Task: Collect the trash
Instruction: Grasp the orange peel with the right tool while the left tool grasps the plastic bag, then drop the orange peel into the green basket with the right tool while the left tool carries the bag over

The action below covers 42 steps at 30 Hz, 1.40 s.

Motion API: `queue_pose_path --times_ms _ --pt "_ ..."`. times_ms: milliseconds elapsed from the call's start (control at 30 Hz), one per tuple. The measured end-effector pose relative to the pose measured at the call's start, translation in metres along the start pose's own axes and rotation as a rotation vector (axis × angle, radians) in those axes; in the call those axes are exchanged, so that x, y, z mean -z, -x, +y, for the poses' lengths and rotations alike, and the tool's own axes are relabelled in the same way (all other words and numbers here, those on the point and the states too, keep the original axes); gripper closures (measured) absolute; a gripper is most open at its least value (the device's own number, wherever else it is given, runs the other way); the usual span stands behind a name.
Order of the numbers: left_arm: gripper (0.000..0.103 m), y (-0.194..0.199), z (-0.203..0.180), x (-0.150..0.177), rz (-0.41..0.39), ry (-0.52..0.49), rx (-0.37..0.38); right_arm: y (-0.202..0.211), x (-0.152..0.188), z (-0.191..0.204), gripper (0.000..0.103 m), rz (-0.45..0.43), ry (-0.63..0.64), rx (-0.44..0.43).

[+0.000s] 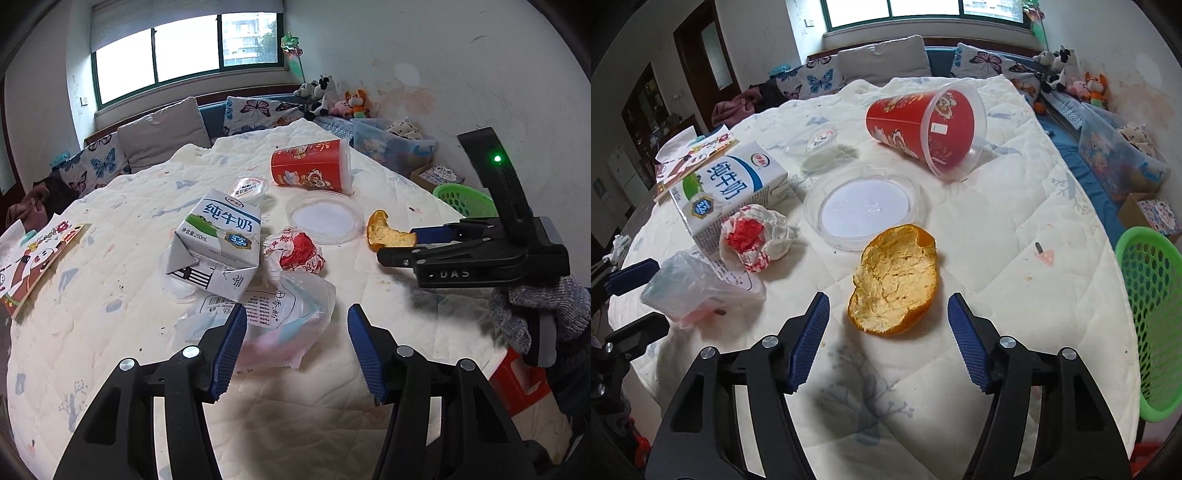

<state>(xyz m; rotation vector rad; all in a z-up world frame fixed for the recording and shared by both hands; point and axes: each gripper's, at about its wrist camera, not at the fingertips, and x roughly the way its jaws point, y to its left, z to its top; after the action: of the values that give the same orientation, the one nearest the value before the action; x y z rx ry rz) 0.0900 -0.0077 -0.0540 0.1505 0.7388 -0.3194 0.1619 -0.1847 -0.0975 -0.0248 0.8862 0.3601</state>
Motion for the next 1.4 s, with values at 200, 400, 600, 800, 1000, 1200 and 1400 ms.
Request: queue_pose_path --times_ms 200,400,600,800,1000,1200,1400 --pt "0.053 -0.009 0.000 -0.002 0.010 -0.006 -0.022 -0.011 -0.001 0.003 0.046 0.012 0.013 0.050" --pt "0.079 -0.013 -0.005 -0.001 0.024 -0.019 -0.011 -0.011 -0.001 0.007 0.057 0.007 0.048 0.101" --pt "0.095 -0.005 -0.006 -0.002 0.021 -0.002 0.030 -0.002 0.003 0.004 0.062 -0.010 0.038 0.083" --pt "0.098 0.015 -0.002 -0.004 0.014 0.019 0.086 0.020 0.006 -0.005 0.062 -0.031 0.006 0.034" --pt "0.098 0.038 0.004 -0.005 0.028 0.075 0.186 0.043 0.012 -0.013 0.063 -0.059 -0.005 0.019" --pt "0.098 0.059 -0.007 -0.019 -0.010 0.068 0.266 0.068 0.019 -0.031 0.063 -0.093 -0.050 0.019" --pt "0.098 0.049 -0.029 -0.048 -0.032 0.040 0.321 0.094 0.026 -0.077 0.062 -0.126 -0.144 0.075"
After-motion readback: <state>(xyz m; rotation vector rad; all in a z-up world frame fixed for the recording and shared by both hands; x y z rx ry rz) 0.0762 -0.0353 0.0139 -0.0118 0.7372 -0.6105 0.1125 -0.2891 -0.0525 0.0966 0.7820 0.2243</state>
